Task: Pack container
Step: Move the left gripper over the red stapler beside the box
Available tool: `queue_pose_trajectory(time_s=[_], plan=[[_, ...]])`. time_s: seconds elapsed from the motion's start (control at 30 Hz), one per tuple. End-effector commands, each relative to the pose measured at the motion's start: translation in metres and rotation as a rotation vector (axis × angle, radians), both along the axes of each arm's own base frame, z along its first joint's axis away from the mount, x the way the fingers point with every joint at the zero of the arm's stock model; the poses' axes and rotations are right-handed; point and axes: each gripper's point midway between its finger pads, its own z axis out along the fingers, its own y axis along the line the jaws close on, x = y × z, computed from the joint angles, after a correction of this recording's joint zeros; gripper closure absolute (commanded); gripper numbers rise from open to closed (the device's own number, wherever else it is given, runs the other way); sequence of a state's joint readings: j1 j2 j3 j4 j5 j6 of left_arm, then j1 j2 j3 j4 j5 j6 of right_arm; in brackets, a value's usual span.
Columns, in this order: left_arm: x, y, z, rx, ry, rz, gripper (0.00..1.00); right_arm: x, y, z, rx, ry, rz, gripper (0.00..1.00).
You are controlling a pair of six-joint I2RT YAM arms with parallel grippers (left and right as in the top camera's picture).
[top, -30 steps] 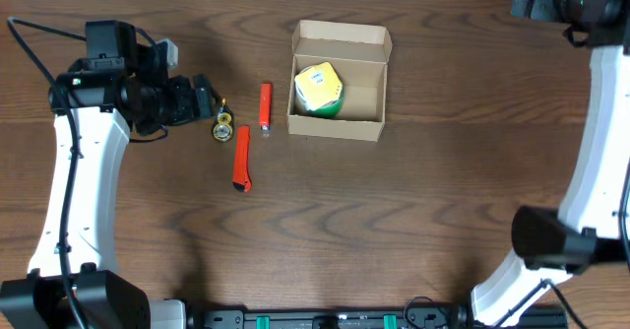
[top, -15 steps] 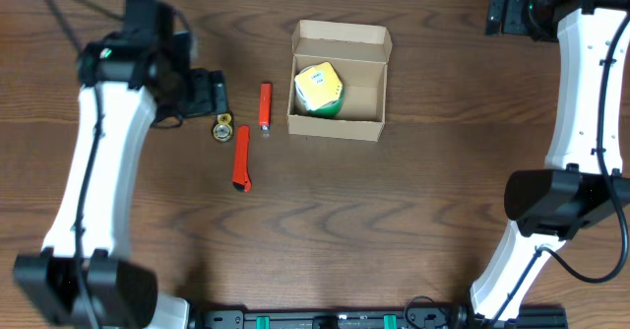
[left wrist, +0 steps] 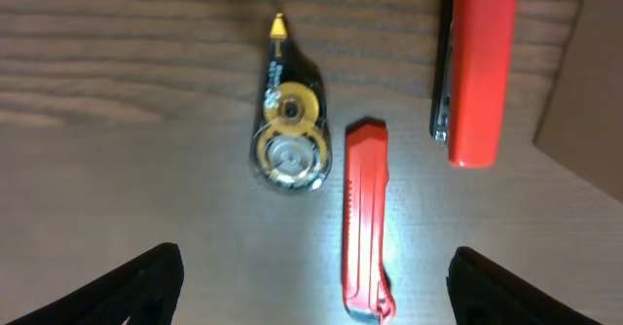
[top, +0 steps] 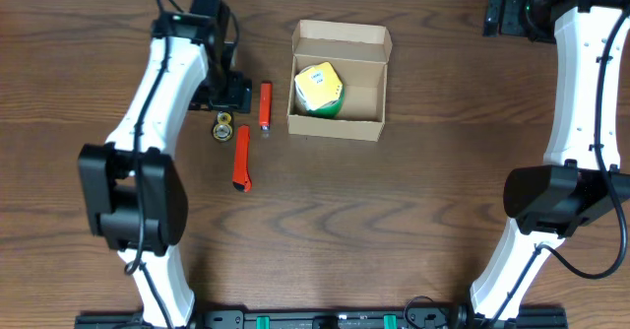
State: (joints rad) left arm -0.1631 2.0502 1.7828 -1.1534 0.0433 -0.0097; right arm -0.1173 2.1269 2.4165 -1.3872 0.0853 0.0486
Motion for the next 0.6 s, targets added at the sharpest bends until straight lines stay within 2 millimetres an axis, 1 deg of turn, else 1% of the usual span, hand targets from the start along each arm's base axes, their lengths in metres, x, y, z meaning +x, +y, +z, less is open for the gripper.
queue_pose_trajectory(time_s=[0.0, 0.13, 0.4, 0.47, 0.57], plan=[[0.013, -0.005, -0.002, 0.025, -0.037, -0.048, 0.13, 0.001, 0.001, -0.003, 0.006, 0.005, -0.006, 0.01], [0.022, -0.019, -0.011, 0.023, -0.058, -0.101, 0.15, 0.001, 0.001, -0.003, 0.006, 0.006, -0.006, 0.01], [0.027, -0.051, -0.028, 0.024, -0.071, -0.182, 0.14, -0.003, 0.002, -0.005, 0.008, 0.024, -0.007, 0.01], [0.028, -0.058, -0.031, 0.021, -0.078, -0.184, 0.14, -0.004, 0.002, -0.005, 0.008, 0.027, -0.006, 0.01], [0.029, -0.063, -0.037, 0.016, -0.076, -0.167, 0.14, -0.006, 0.002, -0.006, 0.009, 0.035, -0.006, 0.01]])
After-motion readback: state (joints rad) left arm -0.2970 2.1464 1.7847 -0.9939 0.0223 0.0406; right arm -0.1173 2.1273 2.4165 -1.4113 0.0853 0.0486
